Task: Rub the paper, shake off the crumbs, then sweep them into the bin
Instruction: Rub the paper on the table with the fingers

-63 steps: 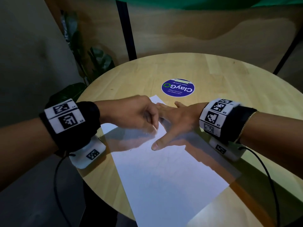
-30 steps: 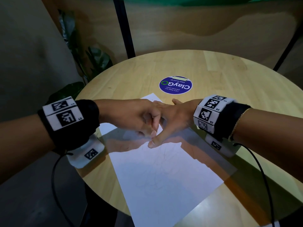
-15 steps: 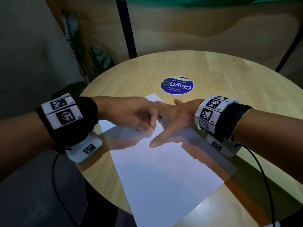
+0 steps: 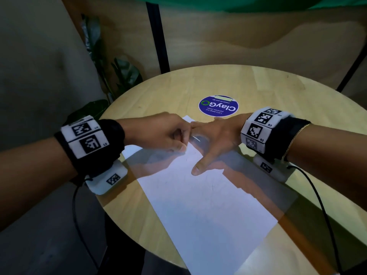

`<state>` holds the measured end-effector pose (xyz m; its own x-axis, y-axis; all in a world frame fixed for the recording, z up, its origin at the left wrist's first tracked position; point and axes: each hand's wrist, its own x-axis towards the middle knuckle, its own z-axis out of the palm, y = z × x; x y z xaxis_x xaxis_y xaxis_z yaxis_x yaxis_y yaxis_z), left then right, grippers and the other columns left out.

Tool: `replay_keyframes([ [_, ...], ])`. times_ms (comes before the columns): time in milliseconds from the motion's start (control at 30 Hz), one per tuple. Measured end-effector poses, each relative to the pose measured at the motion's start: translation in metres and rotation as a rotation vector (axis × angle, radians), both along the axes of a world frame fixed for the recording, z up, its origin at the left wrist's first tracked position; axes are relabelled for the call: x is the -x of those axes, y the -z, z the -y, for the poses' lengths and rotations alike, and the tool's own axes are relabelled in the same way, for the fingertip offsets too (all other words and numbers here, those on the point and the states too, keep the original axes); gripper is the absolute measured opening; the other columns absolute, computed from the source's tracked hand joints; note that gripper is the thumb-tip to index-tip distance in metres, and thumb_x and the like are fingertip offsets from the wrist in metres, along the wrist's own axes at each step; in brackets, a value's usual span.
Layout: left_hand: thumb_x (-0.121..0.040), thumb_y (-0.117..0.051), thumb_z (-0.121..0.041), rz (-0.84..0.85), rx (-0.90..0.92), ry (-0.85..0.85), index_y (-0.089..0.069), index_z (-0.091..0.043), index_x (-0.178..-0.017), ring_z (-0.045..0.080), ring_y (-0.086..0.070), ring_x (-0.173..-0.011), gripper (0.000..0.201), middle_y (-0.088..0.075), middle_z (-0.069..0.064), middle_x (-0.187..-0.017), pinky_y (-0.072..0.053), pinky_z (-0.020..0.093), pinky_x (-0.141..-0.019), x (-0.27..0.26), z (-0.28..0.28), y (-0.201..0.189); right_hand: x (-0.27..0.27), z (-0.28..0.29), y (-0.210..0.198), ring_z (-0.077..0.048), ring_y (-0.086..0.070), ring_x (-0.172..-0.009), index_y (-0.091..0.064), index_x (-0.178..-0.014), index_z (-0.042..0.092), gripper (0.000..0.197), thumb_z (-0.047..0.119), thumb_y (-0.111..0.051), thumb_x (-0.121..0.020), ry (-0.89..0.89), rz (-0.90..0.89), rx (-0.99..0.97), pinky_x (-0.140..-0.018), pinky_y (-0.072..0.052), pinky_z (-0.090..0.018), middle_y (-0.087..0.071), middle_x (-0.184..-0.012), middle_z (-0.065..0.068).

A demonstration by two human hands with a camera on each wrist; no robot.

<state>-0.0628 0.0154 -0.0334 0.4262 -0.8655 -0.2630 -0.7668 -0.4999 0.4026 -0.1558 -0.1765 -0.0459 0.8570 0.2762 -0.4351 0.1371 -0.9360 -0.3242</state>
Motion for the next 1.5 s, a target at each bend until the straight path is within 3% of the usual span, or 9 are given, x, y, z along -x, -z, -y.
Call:
replay_keyframes([
  [267, -0.099, -0.076, -0.024, 0.031, -0.005, -0.115, -0.070, -0.022, -0.091, 0.006, -0.071, -0.069, 0.011, -0.082, -0.003, -0.080, -0.056, 0.030, -0.072, -0.001, -0.004, 0.006, -0.002, 0.000, -0.010, -0.024, -0.052, -0.132, -0.058, -0.141, 0.025, 0.043, 0.030, -0.063, -0.099, -0.107, 0.122, 0.192, -0.110, -0.043, -0.045, -0.043, -0.153, 0.002],
  [433, -0.098, -0.077, -0.021, 0.033, 0.033, -0.084, -0.069, -0.027, -0.089, 0.014, -0.075, -0.086, 0.013, -0.082, -0.004, -0.092, -0.058, 0.034, -0.077, -0.006, -0.003, 0.006, 0.010, -0.002, 0.010, -0.015, -0.016, -0.161, -0.016, -0.167, 0.037, 0.097, 0.078, -0.059, -0.089, -0.020, 0.030, 0.095, -0.127, -0.020, -0.051, -0.011, -0.175, 0.014],
  [533, -0.099, -0.077, -0.016, -0.089, 0.022, -0.024, -0.071, -0.020, -0.092, 0.023, -0.076, -0.087, 0.010, -0.083, 0.003, -0.096, -0.059, 0.034, -0.078, -0.003, 0.000, 0.009, 0.017, 0.000, 0.015, -0.005, 0.016, -0.160, 0.004, -0.168, 0.043, 0.112, 0.082, -0.061, -0.086, 0.010, 0.012, 0.042, -0.130, 0.006, -0.048, 0.013, -0.174, 0.020],
  [700, -0.098, -0.077, -0.019, 0.038, 0.041, -0.026, -0.074, -0.021, -0.094, 0.022, -0.077, -0.091, 0.006, -0.083, -0.001, -0.095, -0.062, 0.048, -0.089, -0.013, 0.007, 0.004, 0.014, 0.002, 0.025, 0.001, 0.021, -0.157, 0.016, -0.164, 0.048, 0.127, 0.091, -0.064, -0.074, -0.006, 0.034, -0.014, -0.128, 0.012, -0.052, 0.018, -0.174, 0.022],
  [1000, -0.098, -0.079, -0.021, 0.064, 0.025, 0.029, -0.075, -0.020, -0.095, 0.004, -0.072, -0.078, 0.005, -0.081, -0.006, -0.089, -0.055, 0.029, -0.075, -0.005, 0.018, 0.003, 0.014, 0.006, 0.026, 0.001, 0.015, -0.158, -0.002, -0.162, 0.055, 0.119, 0.091, -0.068, -0.070, 0.003, 0.031, -0.056, -0.127, 0.014, -0.051, 0.009, -0.174, 0.024],
  [1100, -0.098, -0.080, -0.019, -0.077, -0.055, 0.060, -0.075, -0.017, -0.097, 0.017, -0.076, -0.082, 0.006, -0.082, 0.002, -0.091, -0.060, 0.032, -0.075, 0.001, 0.019, 0.005, 0.015, 0.006, 0.024, 0.003, 0.011, -0.158, -0.021, -0.158, 0.053, 0.104, 0.086, -0.071, -0.073, 0.020, 0.034, -0.063, -0.127, 0.014, -0.050, 0.000, -0.174, 0.025],
  [1233, -0.099, -0.078, -0.024, 0.068, -0.009, -0.002, -0.075, -0.020, -0.096, 0.015, -0.075, -0.085, 0.005, -0.082, -0.003, -0.092, -0.054, 0.030, -0.077, -0.008, 0.017, 0.002, 0.014, 0.005, 0.028, 0.004, 0.016, -0.157, -0.001, -0.162, 0.055, 0.120, 0.088, -0.071, -0.070, 0.001, 0.065, -0.079, -0.127, 0.012, -0.053, 0.005, -0.175, 0.023],
  [1400, -0.099, -0.079, -0.021, -0.128, -0.113, 0.039, -0.072, -0.016, -0.097, 0.029, -0.078, -0.087, 0.009, -0.084, 0.004, -0.095, -0.061, 0.041, -0.080, -0.002, 0.011, 0.005, 0.018, 0.004, 0.022, 0.005, 0.016, -0.157, -0.027, -0.154, 0.054, 0.095, 0.080, -0.074, -0.076, 0.030, 0.044, -0.075, -0.127, 0.015, -0.049, 0.003, -0.174, 0.026],
  [1500, -0.100, -0.077, -0.023, 0.046, -0.030, -0.006, -0.073, -0.023, -0.094, 0.019, -0.077, -0.089, 0.007, -0.083, -0.003, -0.094, -0.062, 0.040, -0.082, -0.007, 0.007, 0.001, 0.018, 0.005, 0.022, 0.007, 0.019, -0.155, -0.004, -0.163, 0.055, 0.115, 0.083, -0.073, -0.074, -0.007, 0.044, -0.075, -0.127, 0.015, -0.051, 0.009, -0.171, 0.033],
])
